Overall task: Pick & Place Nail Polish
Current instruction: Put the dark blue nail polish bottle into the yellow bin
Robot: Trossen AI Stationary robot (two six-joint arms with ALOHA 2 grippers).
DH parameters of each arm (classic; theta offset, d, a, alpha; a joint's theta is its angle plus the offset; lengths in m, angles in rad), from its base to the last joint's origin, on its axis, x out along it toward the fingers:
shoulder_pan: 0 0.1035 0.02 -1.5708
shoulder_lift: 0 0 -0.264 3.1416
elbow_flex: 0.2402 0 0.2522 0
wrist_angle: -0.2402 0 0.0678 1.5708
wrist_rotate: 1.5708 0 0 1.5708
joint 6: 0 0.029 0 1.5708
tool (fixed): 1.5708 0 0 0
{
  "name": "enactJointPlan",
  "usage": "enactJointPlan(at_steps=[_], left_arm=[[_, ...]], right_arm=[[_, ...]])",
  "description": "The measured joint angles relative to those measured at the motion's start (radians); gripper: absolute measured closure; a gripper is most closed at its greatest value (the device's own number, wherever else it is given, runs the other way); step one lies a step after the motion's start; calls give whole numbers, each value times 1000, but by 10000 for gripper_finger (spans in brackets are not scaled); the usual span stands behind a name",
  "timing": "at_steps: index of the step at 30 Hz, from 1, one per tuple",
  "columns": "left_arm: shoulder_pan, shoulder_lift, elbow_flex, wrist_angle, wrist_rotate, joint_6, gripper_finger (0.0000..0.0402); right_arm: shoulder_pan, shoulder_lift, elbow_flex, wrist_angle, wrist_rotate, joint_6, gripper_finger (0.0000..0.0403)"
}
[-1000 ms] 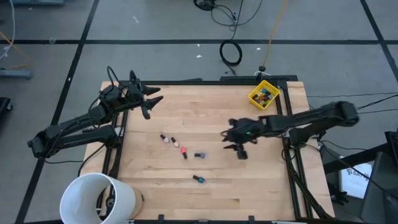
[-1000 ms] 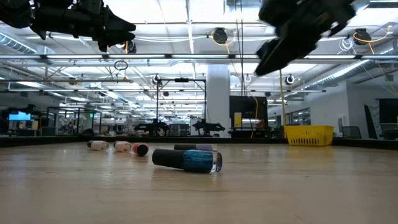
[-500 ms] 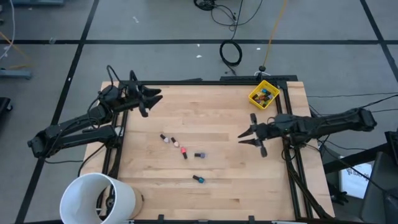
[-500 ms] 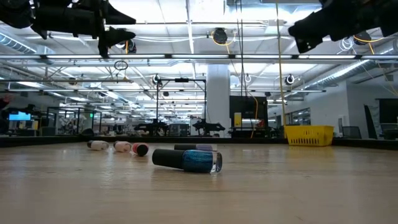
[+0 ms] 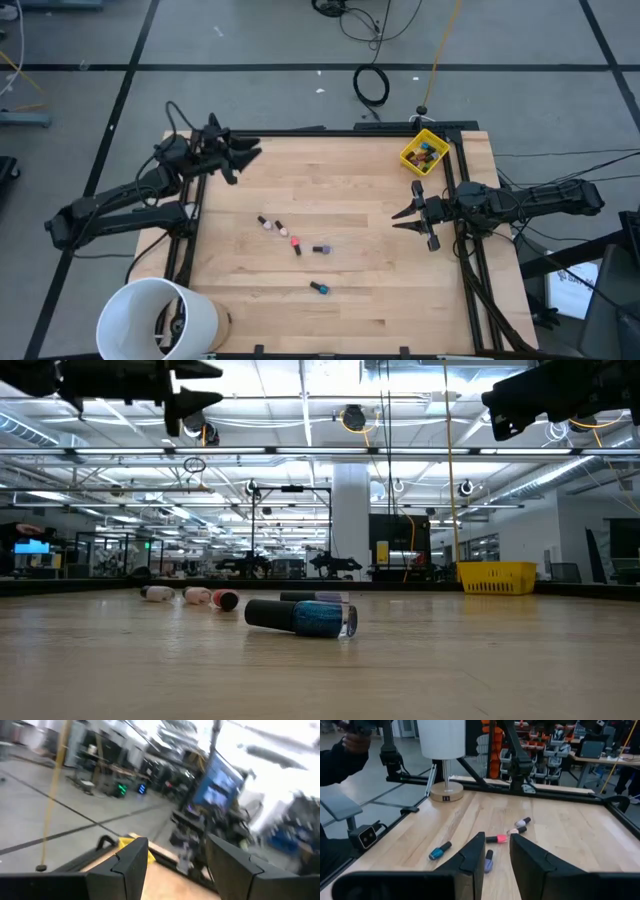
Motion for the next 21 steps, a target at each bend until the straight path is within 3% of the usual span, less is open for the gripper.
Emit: enactJointPlan(at_steps=[8,12,17,21], left_arm=[[-266,289,195,-256,-1,331,204],[-399,445,212,-257,-15,518,204],[-537,649,211,-234,-124,546,204],[-615,815,213,-116,-139,470,204]], right_arm=[[0,0,0,8,29,-1,326],[0,1,0,6,50,0,326],[0,3,0,-1,49,0,326],[0,8,0,0,49,0,326]])
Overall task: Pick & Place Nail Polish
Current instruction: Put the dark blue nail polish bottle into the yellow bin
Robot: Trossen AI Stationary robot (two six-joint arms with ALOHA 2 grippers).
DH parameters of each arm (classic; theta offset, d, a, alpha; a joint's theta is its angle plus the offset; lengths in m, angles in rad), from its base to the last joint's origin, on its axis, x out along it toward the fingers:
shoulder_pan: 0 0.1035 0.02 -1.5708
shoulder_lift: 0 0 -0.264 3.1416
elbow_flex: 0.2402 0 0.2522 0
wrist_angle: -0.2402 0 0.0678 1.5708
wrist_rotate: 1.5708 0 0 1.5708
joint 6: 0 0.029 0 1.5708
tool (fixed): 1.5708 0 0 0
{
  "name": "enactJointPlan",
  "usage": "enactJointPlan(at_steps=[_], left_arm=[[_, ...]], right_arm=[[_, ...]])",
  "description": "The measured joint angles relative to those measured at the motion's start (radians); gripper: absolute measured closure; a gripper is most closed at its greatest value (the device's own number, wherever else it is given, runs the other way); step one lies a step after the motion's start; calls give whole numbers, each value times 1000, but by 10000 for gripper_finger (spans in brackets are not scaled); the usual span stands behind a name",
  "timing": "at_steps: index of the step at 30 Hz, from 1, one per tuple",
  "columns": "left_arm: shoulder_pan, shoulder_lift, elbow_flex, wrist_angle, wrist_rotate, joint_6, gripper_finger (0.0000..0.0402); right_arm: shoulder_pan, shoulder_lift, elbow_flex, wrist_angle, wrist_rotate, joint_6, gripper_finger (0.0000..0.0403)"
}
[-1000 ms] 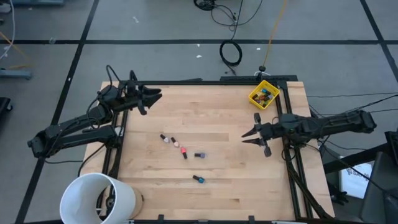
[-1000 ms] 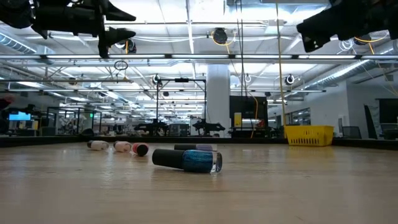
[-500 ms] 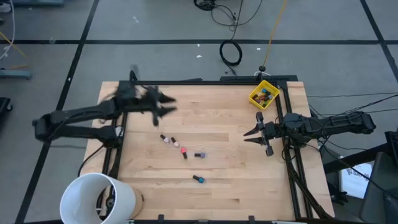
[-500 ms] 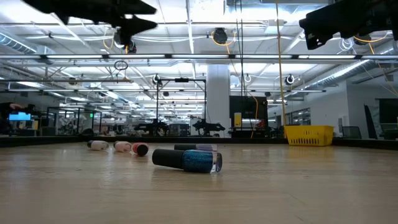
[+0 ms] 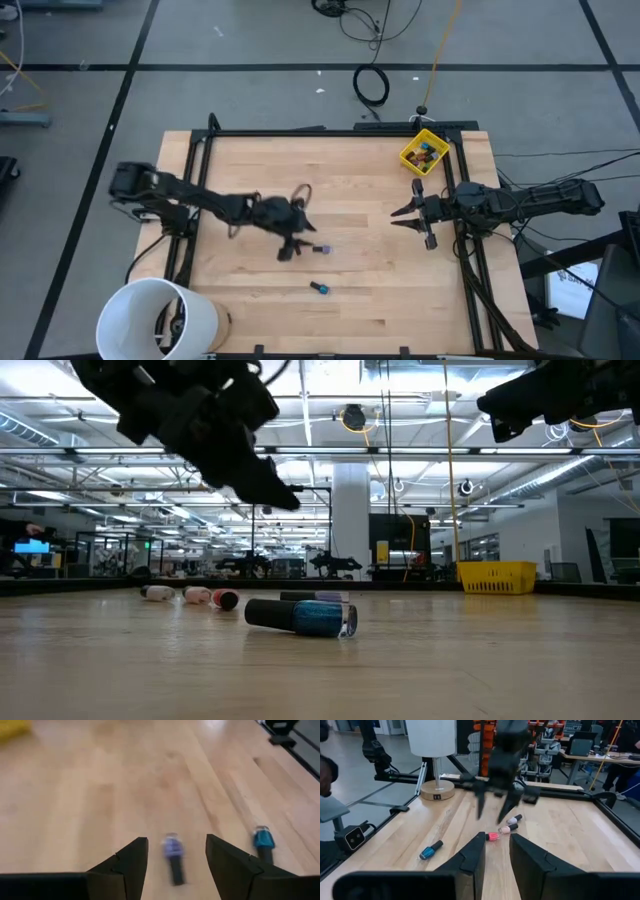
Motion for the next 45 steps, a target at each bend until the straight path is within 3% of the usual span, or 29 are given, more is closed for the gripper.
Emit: enactJointPlan(at_steps=[4,11,14,18,23,29,35,41,45], left_arm=[[-61,128,69,-7,-4,-27,204],[-105,275,225,-199,-180,23,204],[-100,300,259,-259,-208,22,204],[-91,306,262,-294,-200,19,204],[-115,282,264,-286,-51,84,204],[-160,263,262,-328,-25,157,204],[-191,294,262,-347,68,159,204],[-257,308,266,-314,30,136,204],[-281,309,320,-403,-20,108,204]], right_arm=[[0,7,0,3,1,0,326],[0,14,0,6,3,1,329],[0,15,0,5,3,1,329],[0,15,0,2,3,1,330],[0,17,0,1,3,1,330],[0,18,0,2,3,1,330],[0,21,0,5,3,1,330],[0,21,0,7,3,3,330],[0,21,0,7,3,9,330]])
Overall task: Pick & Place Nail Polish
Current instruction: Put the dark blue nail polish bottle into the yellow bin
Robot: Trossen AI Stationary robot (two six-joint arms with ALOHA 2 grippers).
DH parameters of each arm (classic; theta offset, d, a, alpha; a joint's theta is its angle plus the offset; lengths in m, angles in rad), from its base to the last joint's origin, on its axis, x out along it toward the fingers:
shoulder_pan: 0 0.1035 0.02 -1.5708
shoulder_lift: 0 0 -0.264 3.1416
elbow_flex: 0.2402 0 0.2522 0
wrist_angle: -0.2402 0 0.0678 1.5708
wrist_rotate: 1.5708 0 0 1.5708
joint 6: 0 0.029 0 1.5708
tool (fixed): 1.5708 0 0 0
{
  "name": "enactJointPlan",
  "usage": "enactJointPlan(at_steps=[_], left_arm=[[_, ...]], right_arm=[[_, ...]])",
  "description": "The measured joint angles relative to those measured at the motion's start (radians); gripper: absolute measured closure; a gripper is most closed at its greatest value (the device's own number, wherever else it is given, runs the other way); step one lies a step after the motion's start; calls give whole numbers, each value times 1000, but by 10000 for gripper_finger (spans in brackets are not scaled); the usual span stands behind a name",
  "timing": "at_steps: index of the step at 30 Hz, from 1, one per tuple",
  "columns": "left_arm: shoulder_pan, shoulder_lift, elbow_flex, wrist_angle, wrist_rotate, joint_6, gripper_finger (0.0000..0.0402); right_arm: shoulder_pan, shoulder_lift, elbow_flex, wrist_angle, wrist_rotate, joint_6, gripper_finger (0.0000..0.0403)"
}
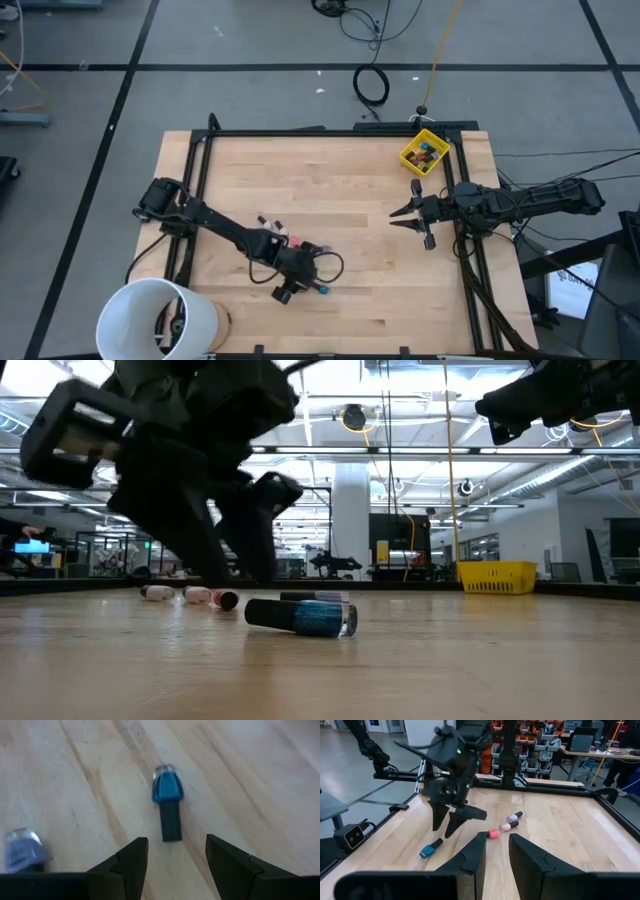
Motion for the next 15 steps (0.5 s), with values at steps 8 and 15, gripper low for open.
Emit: enactJointPlan(at_steps=[8,15], left_arm=[[-16,121,155,-173,16,23,204],[-13,145,202,-179,5,42,204]], right_arm=[[0,1,0,0,0,32,330],[0,6,0,-1,0,45,330]])
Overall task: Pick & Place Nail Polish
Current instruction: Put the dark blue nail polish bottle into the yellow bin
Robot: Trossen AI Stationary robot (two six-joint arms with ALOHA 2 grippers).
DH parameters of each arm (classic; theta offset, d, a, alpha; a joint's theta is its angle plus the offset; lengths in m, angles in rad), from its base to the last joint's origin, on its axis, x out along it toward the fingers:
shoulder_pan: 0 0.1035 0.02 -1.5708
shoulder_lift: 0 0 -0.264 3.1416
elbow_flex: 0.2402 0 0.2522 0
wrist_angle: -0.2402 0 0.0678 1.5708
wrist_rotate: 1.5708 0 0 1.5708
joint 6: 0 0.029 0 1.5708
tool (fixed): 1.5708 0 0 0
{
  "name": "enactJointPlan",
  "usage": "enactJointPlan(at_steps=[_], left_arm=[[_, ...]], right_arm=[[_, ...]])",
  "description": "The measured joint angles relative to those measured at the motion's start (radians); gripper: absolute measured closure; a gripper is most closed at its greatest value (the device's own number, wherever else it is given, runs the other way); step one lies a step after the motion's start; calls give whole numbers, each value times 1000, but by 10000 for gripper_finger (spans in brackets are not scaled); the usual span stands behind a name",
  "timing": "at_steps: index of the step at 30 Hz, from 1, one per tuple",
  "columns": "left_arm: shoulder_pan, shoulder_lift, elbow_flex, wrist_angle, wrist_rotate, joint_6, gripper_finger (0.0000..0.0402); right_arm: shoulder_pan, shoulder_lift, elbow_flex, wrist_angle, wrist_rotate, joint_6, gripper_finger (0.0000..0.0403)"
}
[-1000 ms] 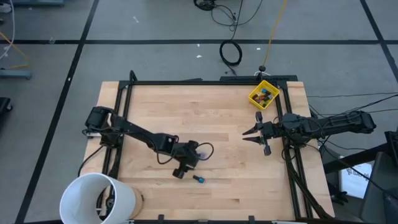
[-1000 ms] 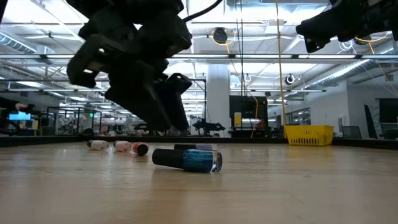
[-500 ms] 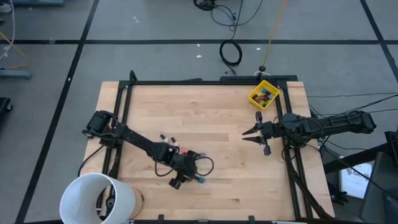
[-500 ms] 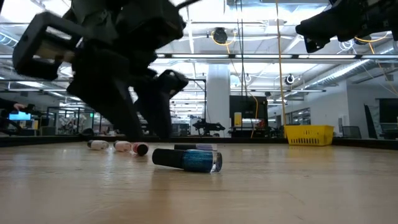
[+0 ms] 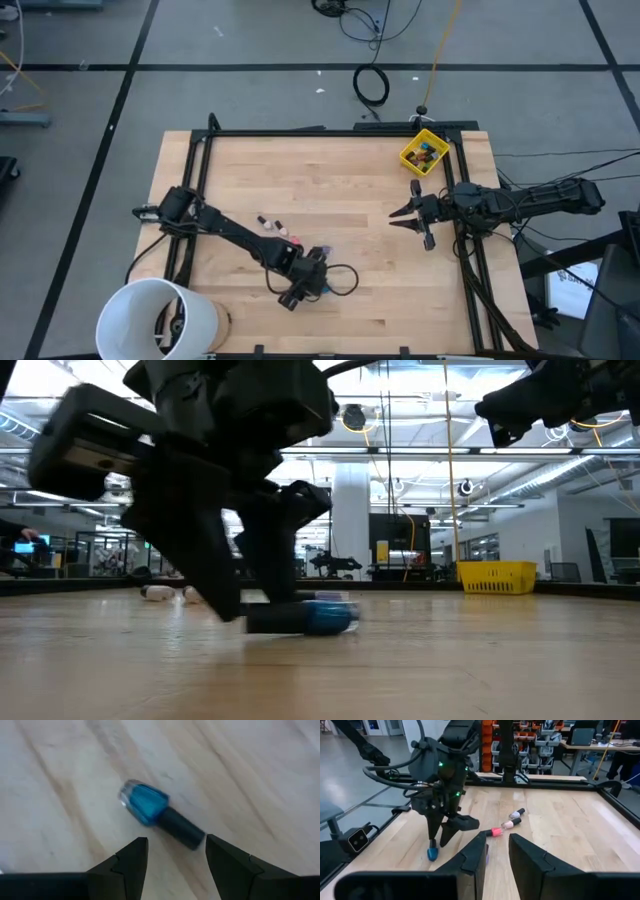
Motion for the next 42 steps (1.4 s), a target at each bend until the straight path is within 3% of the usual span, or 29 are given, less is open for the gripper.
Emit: enactJointPlan(at_steps=[9,16,20,25,34,42], left_arm=[[0,-2,12,8,-87,-116,204],[37,-3,12,47,-246,-454,204],[41,-3,12,49,-240,-538,204],[-1,-3,11,137,-223,-443,204],[3,-3,38,173,-362,-80,204],[71,-3,39,219,-146,90,204]], right_arm=[[0,6,0,2,0,25,330],[0,7,0,2,0,80,330],[0,7,-21,18,0,104,330],[0,7,-87,140,-2,104,330],[0,7,-150,249,-5,160,330],[0,7,-150,249,-7,182,330]])
